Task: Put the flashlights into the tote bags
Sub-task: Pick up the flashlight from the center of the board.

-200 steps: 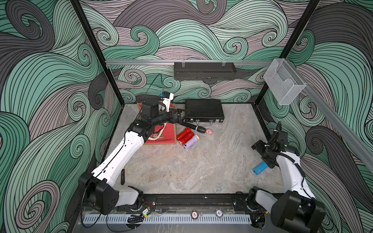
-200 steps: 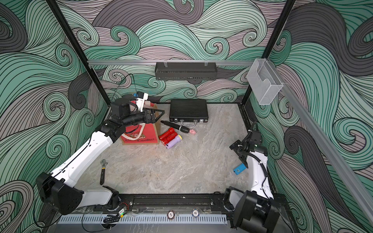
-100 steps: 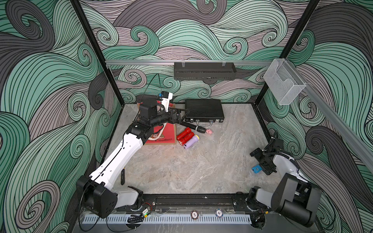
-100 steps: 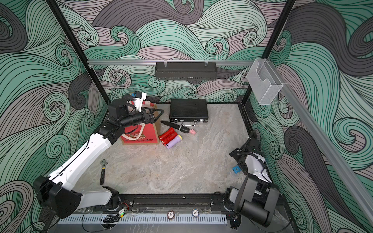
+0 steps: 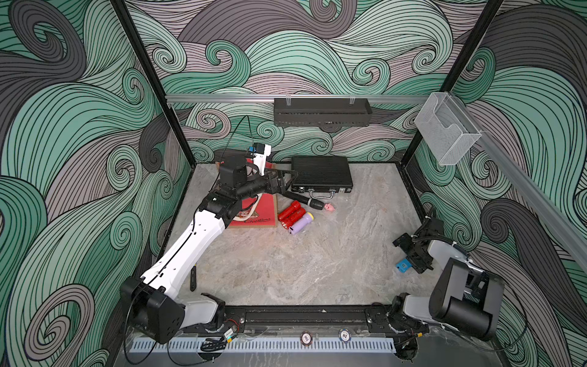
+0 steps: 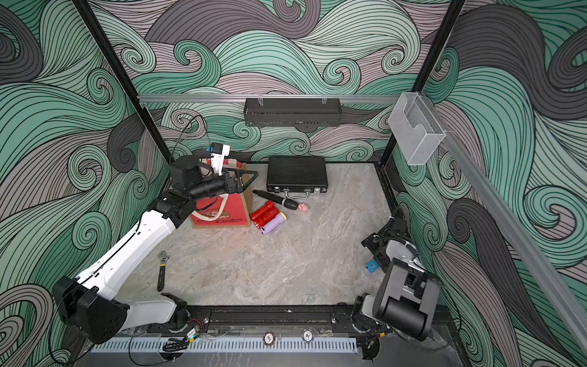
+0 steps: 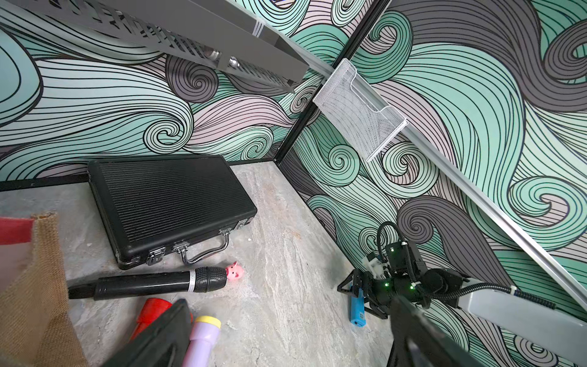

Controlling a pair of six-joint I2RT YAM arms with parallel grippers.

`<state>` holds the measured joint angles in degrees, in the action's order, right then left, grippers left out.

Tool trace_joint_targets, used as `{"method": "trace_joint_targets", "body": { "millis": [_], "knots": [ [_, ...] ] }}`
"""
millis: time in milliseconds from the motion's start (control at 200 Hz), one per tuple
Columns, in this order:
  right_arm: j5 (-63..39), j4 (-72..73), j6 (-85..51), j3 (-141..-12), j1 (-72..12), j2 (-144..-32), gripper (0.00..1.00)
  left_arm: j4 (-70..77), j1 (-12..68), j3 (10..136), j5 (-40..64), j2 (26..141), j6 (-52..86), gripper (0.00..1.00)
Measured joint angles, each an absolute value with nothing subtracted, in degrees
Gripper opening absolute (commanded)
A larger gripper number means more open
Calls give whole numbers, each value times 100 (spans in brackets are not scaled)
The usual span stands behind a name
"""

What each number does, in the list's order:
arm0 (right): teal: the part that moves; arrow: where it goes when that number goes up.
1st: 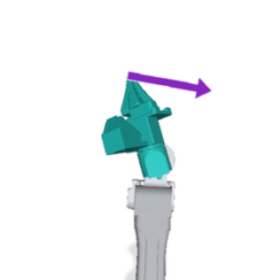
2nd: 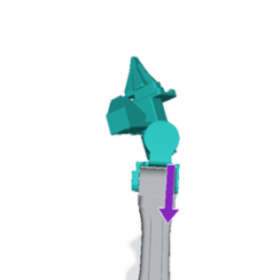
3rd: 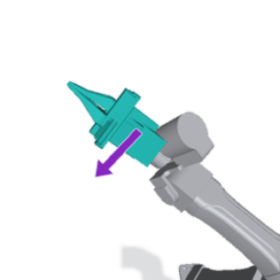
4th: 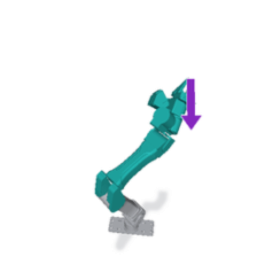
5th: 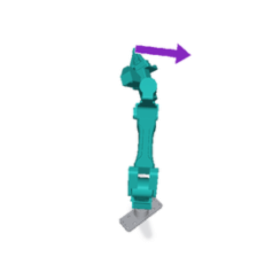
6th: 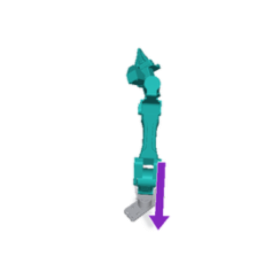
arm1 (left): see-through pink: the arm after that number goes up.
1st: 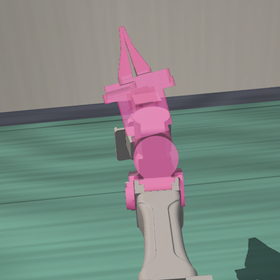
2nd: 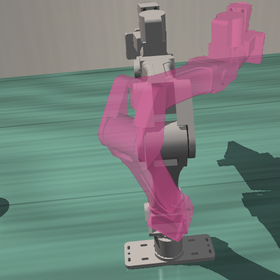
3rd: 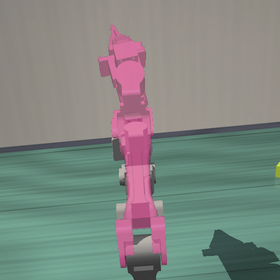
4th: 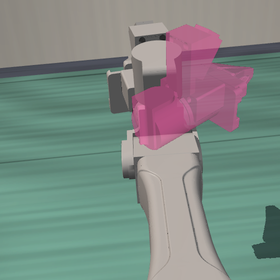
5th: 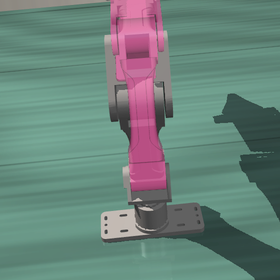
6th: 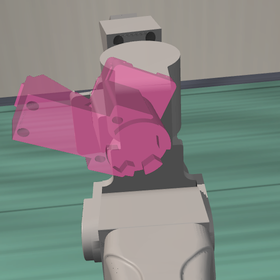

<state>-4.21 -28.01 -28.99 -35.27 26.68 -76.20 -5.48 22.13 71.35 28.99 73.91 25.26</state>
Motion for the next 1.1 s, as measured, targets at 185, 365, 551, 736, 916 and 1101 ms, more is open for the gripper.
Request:
{"method": "trace_joint_targets", "body": {
  "millis": [185,365,551,736,916,1101],
  "knots": [
    [-390,-2696,-2797,-3511,2762,-7677,65,-523,2154,7096,2899,7391,2554,98],
    [-392,-2668,-2744,-3507,2762,-7723,49,-497,2088,7065,2895,7391,2600,99],
    [-451,-2639,-2709,-3520,2766,-7769,31,-473,2056,7008,2888,7391,2622,98],
    [-587,-2606,-2633,-3509,2764,-7745,11,-467,2038,7004,2886,7393,2650,99],
    [-873,-2554,-2585,-3402,2526,-7234,0,-445,2038,7004,2943,7481,2729,99],
    [-1280,-1935,-2641,-3402,1599,-6593,0,-447,2095,7006,3332,7710,2799,99]
  ]
}}
